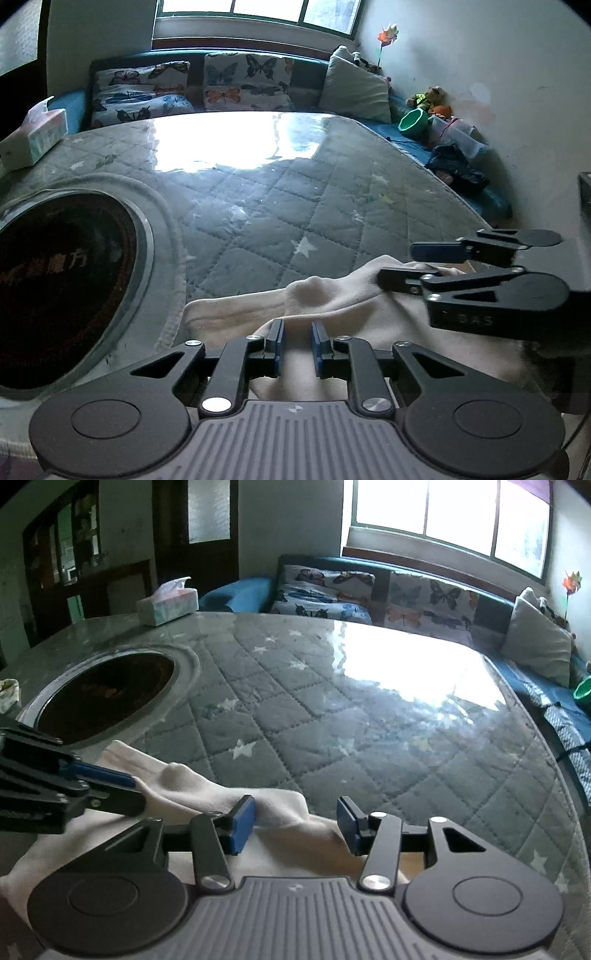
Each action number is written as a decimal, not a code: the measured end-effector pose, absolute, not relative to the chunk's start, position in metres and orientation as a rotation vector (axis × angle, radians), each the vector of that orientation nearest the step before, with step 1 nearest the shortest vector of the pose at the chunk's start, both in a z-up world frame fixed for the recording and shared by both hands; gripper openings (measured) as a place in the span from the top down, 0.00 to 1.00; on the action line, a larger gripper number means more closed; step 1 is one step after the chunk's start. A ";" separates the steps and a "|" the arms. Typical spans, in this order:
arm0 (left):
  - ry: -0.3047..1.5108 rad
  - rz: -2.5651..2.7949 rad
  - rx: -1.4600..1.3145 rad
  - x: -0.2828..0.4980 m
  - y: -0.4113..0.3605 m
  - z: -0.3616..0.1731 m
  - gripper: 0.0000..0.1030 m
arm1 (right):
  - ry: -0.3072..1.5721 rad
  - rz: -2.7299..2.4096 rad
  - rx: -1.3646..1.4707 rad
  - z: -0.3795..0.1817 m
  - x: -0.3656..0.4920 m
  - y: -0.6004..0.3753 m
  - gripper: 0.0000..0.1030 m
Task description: Fold clothes
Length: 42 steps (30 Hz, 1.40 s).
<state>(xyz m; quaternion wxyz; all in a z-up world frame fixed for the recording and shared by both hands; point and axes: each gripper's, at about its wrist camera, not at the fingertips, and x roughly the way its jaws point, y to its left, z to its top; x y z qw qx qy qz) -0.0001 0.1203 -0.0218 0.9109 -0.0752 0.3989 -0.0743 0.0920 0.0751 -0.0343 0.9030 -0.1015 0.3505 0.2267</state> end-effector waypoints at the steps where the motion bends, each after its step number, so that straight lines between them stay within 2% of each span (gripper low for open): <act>1: 0.822 -0.155 -0.154 0.000 0.120 -0.021 0.83 | 0.719 0.476 -0.212 -0.032 0.089 0.075 0.52; 8: 0.821 -0.160 -0.148 -0.001 0.120 -0.022 0.78 | 0.716 0.549 -0.217 -0.017 0.046 0.065 0.52; 10: 0.818 -0.165 -0.151 -0.001 0.119 -0.021 0.71 | 0.718 0.557 -0.216 -0.018 0.034 0.063 0.51; 18: 0.795 -0.164 -0.141 -0.008 0.118 -0.014 0.58 | 0.723 0.528 -0.196 -0.026 -0.004 0.053 0.48; 25: 0.783 -0.123 -0.133 -0.013 0.129 -0.010 0.57 | 0.724 0.494 -0.177 -0.033 -0.013 0.042 0.47; 34: 0.794 -0.071 -0.132 -0.022 0.140 -0.011 0.48 | 0.682 0.598 -0.248 -0.011 -0.021 0.069 0.48; 42: 0.784 -0.019 -0.153 -0.035 0.159 -0.010 0.48 | 0.729 0.643 -0.315 -0.031 -0.019 0.104 0.49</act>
